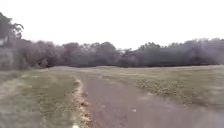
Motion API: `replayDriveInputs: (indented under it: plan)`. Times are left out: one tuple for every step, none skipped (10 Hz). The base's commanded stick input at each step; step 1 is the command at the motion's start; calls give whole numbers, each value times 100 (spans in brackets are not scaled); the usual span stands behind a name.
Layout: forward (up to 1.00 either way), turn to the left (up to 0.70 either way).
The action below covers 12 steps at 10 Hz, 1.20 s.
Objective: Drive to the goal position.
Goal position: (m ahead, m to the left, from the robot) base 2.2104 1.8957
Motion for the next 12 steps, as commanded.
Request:
replayDriveInputs:
  plan:
    - [60, 0]
    - [60, 0]
    - [60, 0]
    - [60, 0]
    - [60, 0]
    - [60, 0]
    - [60, 0]
    - [60, 0]
    - [60, 0]
    - [60, 0]
    - [60, 0]
    - [60, 0]
